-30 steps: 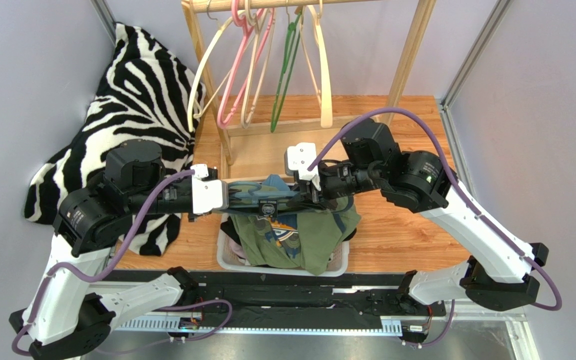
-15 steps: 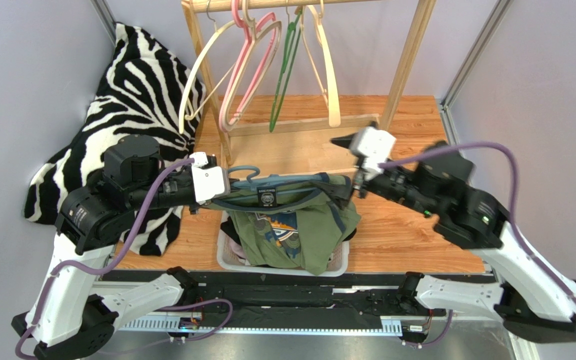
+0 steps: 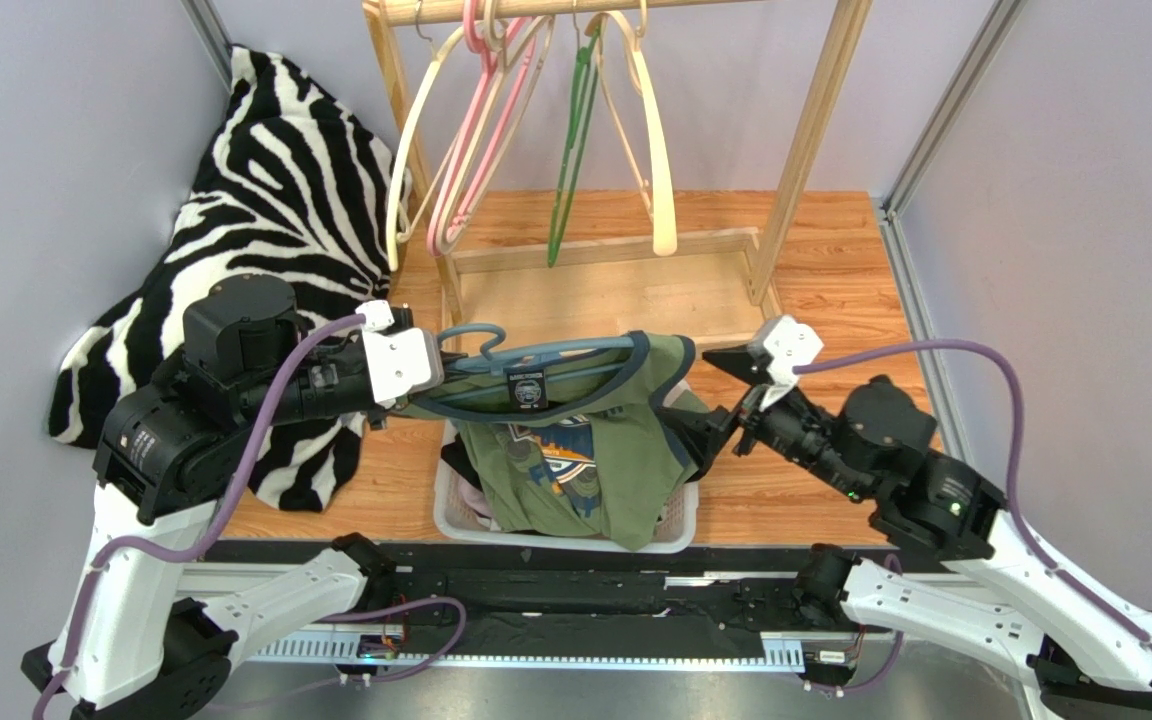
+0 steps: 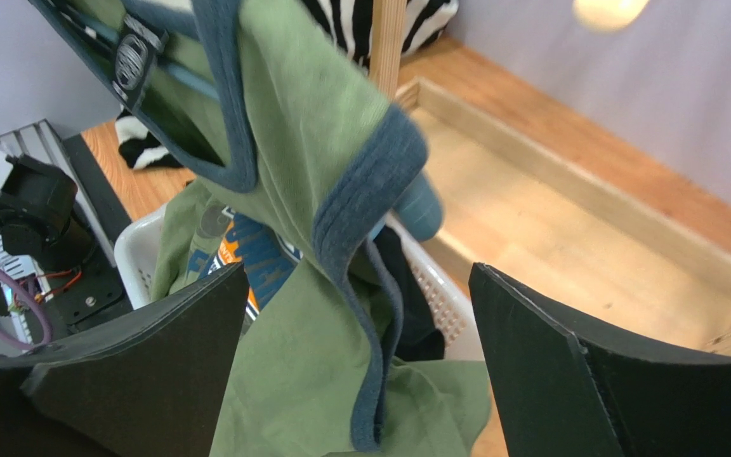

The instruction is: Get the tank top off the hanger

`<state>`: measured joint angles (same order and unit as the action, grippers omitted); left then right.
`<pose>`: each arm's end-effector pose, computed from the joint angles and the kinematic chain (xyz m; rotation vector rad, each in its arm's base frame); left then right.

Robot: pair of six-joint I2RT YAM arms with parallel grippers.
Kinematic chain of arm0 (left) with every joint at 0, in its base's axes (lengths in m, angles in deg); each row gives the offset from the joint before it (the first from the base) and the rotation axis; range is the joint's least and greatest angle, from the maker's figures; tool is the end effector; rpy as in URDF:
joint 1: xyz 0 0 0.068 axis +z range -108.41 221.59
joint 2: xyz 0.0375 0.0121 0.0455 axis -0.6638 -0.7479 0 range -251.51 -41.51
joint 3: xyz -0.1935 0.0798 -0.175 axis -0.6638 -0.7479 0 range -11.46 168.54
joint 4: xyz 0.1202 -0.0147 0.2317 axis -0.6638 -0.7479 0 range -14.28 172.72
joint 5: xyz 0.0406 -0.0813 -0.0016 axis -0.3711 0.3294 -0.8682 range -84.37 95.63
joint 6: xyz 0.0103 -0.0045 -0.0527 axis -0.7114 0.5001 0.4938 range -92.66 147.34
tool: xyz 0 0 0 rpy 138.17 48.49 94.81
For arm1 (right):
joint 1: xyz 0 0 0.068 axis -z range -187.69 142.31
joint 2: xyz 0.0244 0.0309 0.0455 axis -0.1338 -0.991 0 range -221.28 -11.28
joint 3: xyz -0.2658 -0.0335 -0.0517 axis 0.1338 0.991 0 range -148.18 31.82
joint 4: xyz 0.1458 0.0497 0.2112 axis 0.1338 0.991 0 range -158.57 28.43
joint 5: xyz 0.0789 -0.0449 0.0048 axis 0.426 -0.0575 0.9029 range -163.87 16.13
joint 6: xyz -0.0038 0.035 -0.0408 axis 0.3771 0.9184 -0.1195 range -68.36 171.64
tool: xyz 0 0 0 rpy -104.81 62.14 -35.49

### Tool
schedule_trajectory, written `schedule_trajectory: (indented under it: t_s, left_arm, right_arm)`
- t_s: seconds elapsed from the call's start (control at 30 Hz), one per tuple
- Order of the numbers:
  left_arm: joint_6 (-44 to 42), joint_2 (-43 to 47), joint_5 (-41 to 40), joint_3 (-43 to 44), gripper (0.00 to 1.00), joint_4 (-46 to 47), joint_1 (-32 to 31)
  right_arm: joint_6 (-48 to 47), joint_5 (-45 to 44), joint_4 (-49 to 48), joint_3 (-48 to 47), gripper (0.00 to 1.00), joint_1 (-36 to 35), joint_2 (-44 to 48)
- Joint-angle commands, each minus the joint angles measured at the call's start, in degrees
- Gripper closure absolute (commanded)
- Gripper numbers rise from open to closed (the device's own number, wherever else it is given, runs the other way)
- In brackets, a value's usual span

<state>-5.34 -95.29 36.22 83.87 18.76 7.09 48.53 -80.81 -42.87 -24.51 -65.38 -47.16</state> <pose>0.0757 -0.0739 0.4940 1.3488 1.3986 -0.5428 0.0697 0.1020 0.4001 -0.7775 1.5108 0.6181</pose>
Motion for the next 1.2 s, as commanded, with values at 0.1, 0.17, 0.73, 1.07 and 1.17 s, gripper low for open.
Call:
schedule_trajectory:
  t_s: [0.1,0.17,0.73,1.07,1.17]
  left_arm:
    - [1.75,0.16,3.25,2.58,1.00,3.41,1.19]
    - [1.84,0.25,3.34,2.41,1.00,3.41,1.28]
    - [0.96,1.75,1.76,0.03,1.00,3.41,2.07]
    - [0.61,3.68,1.75,-1.20,1.00,3.06,3.04]
    - [1.13,4.12,2.46,-0.85,1.00,2.97,3.47]
  right_arm:
    - [6.01,1.14,-9.34,-0.26,0.21,-0.14,-4.63]
    - [6.71,1.84,-11.27,-0.44,0.28,-0.14,-5.16]
    - [12.61,0.79,-2.23,-5.88,1.00,-0.23,2.83]
    - [10.50,-13.18,2.96,-8.18,1.00,-0.05,2.48]
    - [10.06,-18.01,4.01,-7.12,1.00,0.47,-0.24]
